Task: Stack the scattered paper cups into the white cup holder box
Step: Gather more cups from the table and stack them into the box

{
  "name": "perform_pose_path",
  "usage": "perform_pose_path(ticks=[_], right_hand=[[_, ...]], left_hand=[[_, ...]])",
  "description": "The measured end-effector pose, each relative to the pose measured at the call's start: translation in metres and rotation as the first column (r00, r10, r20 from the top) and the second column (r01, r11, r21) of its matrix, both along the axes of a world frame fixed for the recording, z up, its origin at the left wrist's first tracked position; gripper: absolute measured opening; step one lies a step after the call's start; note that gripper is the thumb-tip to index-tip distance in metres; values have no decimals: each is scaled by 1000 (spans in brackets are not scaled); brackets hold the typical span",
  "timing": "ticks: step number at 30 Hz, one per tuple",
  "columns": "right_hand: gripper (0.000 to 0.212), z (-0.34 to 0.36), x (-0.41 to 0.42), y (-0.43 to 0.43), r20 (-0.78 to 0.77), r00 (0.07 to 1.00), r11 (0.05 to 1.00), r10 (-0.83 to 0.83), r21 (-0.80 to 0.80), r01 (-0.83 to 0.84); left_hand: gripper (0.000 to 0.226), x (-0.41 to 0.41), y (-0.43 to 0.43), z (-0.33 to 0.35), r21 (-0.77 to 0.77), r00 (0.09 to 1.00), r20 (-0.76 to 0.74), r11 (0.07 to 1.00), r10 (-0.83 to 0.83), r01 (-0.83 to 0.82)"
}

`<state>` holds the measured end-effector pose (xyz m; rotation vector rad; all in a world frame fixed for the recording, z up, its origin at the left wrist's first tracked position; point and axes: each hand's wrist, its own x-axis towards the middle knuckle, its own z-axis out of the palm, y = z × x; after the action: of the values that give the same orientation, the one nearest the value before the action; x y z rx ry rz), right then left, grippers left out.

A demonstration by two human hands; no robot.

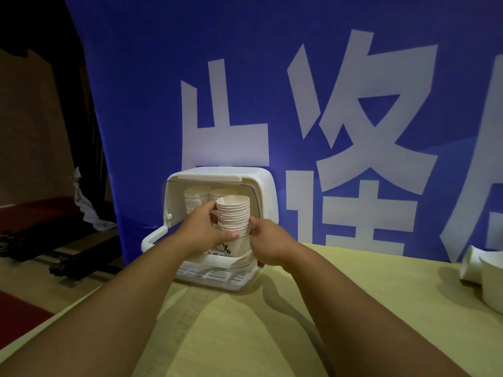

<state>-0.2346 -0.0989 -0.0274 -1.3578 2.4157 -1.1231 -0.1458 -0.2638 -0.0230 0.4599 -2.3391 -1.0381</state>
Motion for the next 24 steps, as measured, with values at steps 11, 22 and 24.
perform_pose_path(ticks=[11, 22, 24], right_hand=[[46, -21, -4, -1, -431, 894, 986, -123, 52, 161], [20, -46, -16, 14, -394, 880, 957, -265, -221, 190], [21, -49, -18, 14, -346, 904, 958, -251, -224, 180]], left_hand=[[72, -13, 2, 0, 11, 999, 27, 999, 31, -32], [40, -13, 3, 1, -113, 967, 229, 990, 113, -88], [35, -14, 5, 1, -114, 959, 273, 992, 78, -48]])
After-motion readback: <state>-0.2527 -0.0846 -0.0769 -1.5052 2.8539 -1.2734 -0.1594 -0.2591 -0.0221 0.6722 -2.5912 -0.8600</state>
